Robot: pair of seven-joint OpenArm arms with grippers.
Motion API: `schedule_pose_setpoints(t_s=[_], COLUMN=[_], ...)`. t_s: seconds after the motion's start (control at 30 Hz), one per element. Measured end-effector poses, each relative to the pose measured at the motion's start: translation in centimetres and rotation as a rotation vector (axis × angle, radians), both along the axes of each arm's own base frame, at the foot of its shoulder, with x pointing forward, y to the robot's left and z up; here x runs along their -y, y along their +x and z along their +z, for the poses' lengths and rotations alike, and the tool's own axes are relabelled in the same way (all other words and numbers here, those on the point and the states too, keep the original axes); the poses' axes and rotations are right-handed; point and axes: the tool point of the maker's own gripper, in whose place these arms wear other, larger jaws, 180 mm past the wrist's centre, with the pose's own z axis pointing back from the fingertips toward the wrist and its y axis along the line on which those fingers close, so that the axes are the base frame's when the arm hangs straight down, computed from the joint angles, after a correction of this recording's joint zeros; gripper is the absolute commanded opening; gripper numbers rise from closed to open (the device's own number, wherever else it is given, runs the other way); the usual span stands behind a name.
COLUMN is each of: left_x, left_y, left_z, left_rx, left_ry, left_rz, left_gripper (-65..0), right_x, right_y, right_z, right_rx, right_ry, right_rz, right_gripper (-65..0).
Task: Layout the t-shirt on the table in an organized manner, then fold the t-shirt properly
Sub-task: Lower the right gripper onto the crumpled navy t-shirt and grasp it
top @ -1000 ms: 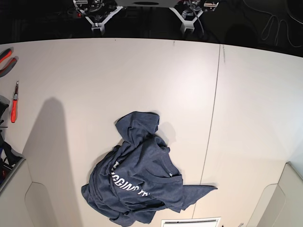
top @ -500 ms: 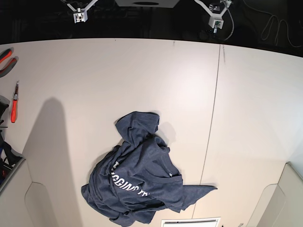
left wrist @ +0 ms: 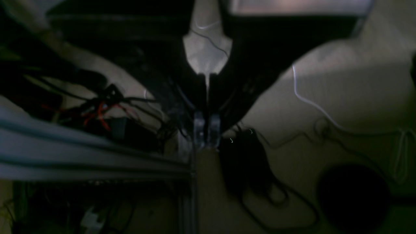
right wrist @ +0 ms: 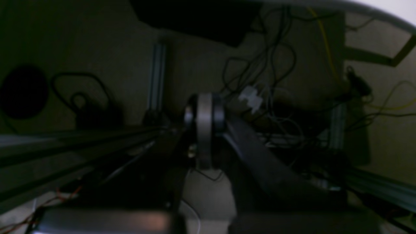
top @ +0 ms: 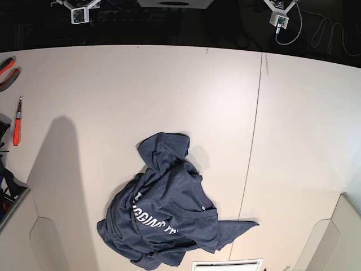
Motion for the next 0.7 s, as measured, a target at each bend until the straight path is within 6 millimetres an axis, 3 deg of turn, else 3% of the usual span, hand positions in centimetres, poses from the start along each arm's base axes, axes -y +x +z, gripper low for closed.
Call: schedule_pose_setpoints(t_s=[0.17, 0.47, 0.6, 0.7], left_x=[0.2, 3.2, 4.7, 5.4], left_y=[1.4, 5.8, 9.5, 13.4], left_z=[4.1, 10.7, 14.7, 18.7], left_rx=[0.081, 0.205, 0.372, 0.599], left_ry=[0.017, 0.015, -0.002, -0.031], left_rz=[-0.09, -0.217, -0.239, -0.225], left_gripper=[-65.0, -65.0, -65.0, -65.0], right_x=[-0.4, -1.1, -1.5, -1.5], right_y=[2.5, 7.8, 10.5, 12.5], right_z=[3.0, 8.5, 10.8, 11.4], right_rx=[0.098, 0.289, 0.382, 0.411], right_ry=[0.007, 0.008, 0.016, -0.005], right_rz=[0.028, 0.032, 0.039, 0.052], right_gripper=[-65.0, -65.0, -65.0, -65.0])
